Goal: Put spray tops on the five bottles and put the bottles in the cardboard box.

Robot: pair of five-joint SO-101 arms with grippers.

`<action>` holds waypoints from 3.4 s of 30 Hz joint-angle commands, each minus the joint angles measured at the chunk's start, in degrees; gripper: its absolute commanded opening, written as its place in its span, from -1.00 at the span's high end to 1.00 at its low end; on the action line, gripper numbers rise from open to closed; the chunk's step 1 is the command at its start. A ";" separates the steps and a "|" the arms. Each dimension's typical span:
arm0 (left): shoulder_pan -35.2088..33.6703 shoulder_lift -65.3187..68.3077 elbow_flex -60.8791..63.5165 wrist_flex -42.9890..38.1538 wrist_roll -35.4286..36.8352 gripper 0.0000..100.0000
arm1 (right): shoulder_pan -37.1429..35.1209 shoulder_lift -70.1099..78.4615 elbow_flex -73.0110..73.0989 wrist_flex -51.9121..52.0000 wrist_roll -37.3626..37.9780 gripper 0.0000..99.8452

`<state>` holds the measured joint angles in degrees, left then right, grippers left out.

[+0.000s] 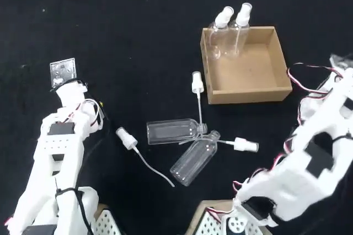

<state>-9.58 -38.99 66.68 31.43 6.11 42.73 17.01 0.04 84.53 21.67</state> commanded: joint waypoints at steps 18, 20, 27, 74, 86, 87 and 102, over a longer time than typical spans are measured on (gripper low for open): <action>0.92 0.09 -3.56 0.26 -0.35 0.72 | 1.32 3.82 7.43 -8.09 3.96 0.52; 0.92 0.09 -3.56 0.26 -0.35 0.72 | 1.32 3.65 8.13 -8.18 4.04 0.60; 1.01 0.09 -4.53 2.90 -0.44 0.72 | 1.23 -4.44 7.96 -8.79 4.04 0.98; 18.33 40.09 -37.67 44.48 17.85 0.30 | -38.24 -118.73 76.53 -25.67 -21.01 0.98; 17.27 44.57 -38.29 39.82 17.32 0.94 | -38.24 -122.77 78.55 -25.58 -21.01 0.98; 16.84 44.48 -38.29 39.56 17.32 0.90 | -38.24 -122.77 78.55 -25.58 -21.01 0.98; 0.92 42.90 -54.20 40.35 -15.74 0.94 | -41.93 -122.77 80.04 -25.67 -21.45 0.98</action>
<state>-4.66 6.11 18.95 71.78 -2.68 3.69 -103.08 80.48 60.53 0.84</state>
